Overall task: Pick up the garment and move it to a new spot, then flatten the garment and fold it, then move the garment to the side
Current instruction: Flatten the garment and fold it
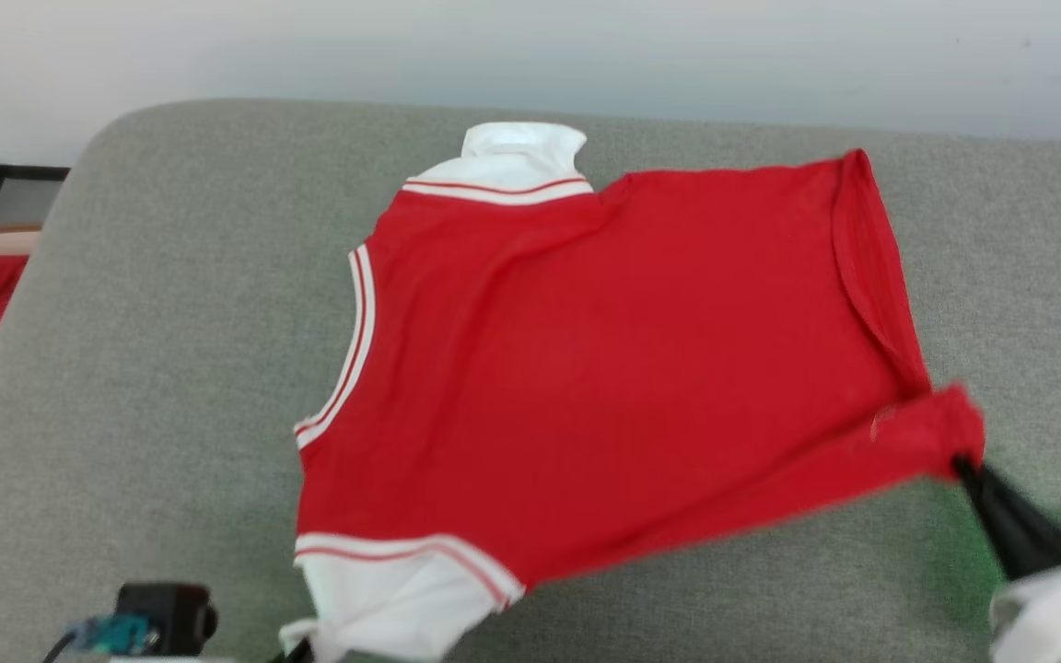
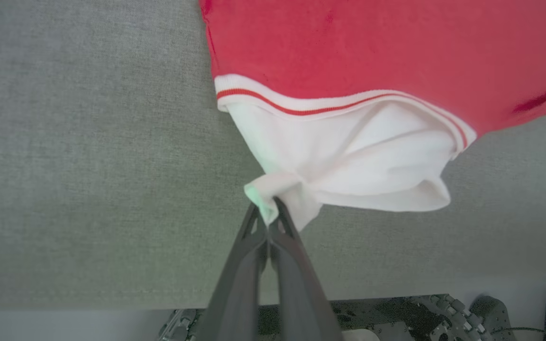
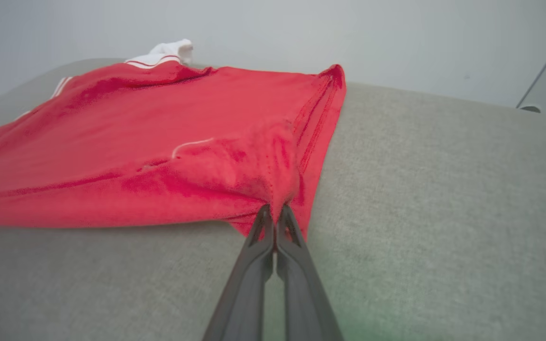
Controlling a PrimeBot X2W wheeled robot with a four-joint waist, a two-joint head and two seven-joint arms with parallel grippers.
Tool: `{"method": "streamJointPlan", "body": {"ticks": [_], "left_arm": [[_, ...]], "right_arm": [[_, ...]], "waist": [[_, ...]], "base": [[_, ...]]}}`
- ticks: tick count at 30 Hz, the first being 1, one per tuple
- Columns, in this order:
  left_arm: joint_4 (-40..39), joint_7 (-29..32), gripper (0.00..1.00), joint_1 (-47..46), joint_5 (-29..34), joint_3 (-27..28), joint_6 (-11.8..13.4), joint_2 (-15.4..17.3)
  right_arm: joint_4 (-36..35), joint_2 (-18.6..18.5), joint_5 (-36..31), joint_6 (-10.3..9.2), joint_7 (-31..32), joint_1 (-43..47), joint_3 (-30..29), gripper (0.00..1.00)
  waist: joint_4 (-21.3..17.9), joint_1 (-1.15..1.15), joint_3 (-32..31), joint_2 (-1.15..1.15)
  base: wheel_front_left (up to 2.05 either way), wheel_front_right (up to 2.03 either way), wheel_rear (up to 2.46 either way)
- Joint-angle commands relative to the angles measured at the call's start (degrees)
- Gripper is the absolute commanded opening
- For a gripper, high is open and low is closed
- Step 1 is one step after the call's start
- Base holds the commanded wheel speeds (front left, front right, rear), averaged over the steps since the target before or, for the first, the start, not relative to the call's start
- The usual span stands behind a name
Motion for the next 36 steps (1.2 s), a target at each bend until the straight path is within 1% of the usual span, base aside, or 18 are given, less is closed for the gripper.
{"method": "streamJointPlan", "body": {"ticks": [1, 2, 3, 4, 6, 9, 11, 15, 17, 19, 21, 24, 26, 27, 29, 30, 32, 36], "left_arm": [[-0.3, -0.7, 0.00, 1.2, -0.8, 0.3, 1.0, 0.6], [-1.0, -1.4, 0.00, 2.4, -1.6, 0.9, 1.9, 0.8], [-2.6, -2.7, 0.00, 4.6, -3.1, 1.5, 3.9, 1.7], [-3.3, -3.5, 0.00, 5.5, -4.0, 2.0, 4.8, 2.0], [-4.6, -5.1, 0.00, 7.2, -4.8, 3.0, 6.1, 2.8], [-6.2, -7.5, 0.00, 7.7, -3.9, 4.6, 7.9, 5.0], [-7.4, -8.3, 0.00, 6.4, -2.2, 5.5, 8.8, 7.3], [-9.9, -6.9, 0.00, 1.9, 3.0, 6.7, 9.8, 12.9], [-10.7, -4.6, 0.00, -1.4, 5.7, 6.9, 9.2, 14.9], [-10.6, -1.1, 0.00, -5.1, 8.5, 7.0, 7.7, 16.5], [-9.5, 3.1, 0.00, -9.4, 11.8, 6.9, 5.4, 16.8], [-5.8, 9.7, 0.00, -16.1, 16.9, 6.2, 0.9, 15.1], [-2.3, 14.0, 0.00, -21.2, 19.4, 5.6, -3.1, 11.4], [0.1, 16.1, 0.00, -23.5, 21.8, 4.9, -5.1, 10.5], [4.6, 19.5, 0.00, -27.9, 22.8, 4.0, -9.0, 5.6], [7.5, 21.4, 0.00, -29.9, 24.4, 3.0, -11.0, 4.6], [12.5, 23.9, 0.00, -33.1, 23.8, 2.4, -14.0, 0.5], [21.3, 28.6, 0.00, -36.7, 22.9, 0.6, -18.8, -4.3]], "right_arm": [[-1.2, 0.6, -0.9, -0.08, 0.3, 1.6, -1.2, 0.00], [-3.6, 1.6, -2.5, -0.08, 0.9, 4.0, -2.9, 0.00], [-8.0, 3.9, -5.2, -0.08, 2.4, 9.3, -6.6, 0.00], [-10.3, 4.9, -6.9, -0.08, 2.8, 11.8, -8.1, 0.00], [-14.7, 7.4, -9.5, -0.08, 3.8, 16.5, -10.6, 0.00], [-20.0, 11.2, -11.7, -0.08, 4.5, 21.3, -13.7, 0.00], [-22.6, 13.0, -12.6, -0.08, 5.1, 22.7, -14.7, 0.00], [-26.1, 14.3, -13.1, -0.08, 7.7, 21.5, -15.0, 0.00], [-26.7, 14.9, -12.5, -0.08, 10.0, 19.4, -15.3, 0.00], [-26.7, 15.4, -12.0, -0.08, 12.3, 16.8, -15.8, 0.00], [-26.1, 16.6, -11.2, -0.08, 15.3, 14.1, -16.5, 0.00], [-24.3, 17.6, -11.2, -0.08, 20.2, 9.6, -17.0, 0.00], [-22.7, 18.3, -11.6, -0.08, 23.2, 6.6, -17.6, 0.00], [-22.0, 18.6, -11.6, -0.08, 24.3, 5.3, -17.0, 0.00], [-20.3, 19.2, -12.0, -0.08, 26.4, 2.4, -17.0, 0.00], [-19.6, 19.3, -11.9, -0.07, 27.3, 1.3, -16.3, 0.00], [-17.9, 19.8, -12.0, -0.08, 28.9, -1.1, -16.0, 0.00], [-15.4, 20.1, -11.5, -0.07, 31.3, -4.2, -14.4, 0.00]], "waist": [[-0.1, 0.00, 0.3, 0.00], [-0.2, 0.00, 0.6, 0.00], [-0.6, 0.00, 1.2, 0.00], [-0.7, 0.00, 1.6, 0.00], [-0.9, 0.00, 2.0, 0.00], [-1.6, 0.00, 2.5, 0.00], [-2.4, 0.00, 2.8, 0.00], [-4.1, 0.00, 3.1, 0.00], [-5.1, 0.00, 3.4, 0.00], [-5.8, 0.00, 3.8, 0.00], [-6.4, 0.00, 4.3, 0.00], [-7.1, 0.00, 5.2, 0.00], [-7.4, 0.00, 5.8, 0.00], [-7.5, 0.00, 6.2, 0.00], [-7.6, 0.00, 6.9, 0.00], [-7.8, 0.00, 7.4, 0.00], [-8.0, 0.00, 8.2, 0.00], [-8.4, 0.00, 9.7, 0.00]], "base": [[0.00, 0.00, 0.00], [0.00, 0.00, 0.00], [0.00, 0.00, 0.00], [0.00, 0.00, 0.00], [0.00, 0.00, 0.00], [0.00, 0.00, 0.00], [0.00, 0.00, 0.00], [0.00, 0.00, 0.00], [0.00, 0.00, 0.00], [0.00, 0.00, 0.00], [0.00, 0.00, 0.00], [0.00, 0.00, 0.00], [0.00, 0.00, 0.00], [0.00, 0.00, 0.00], [0.00, 0.00, 0.00], [0.00, 0.00, 0.00], [0.00, 0.00, 0.00], [0.00, 0.00, 0.00]]}}
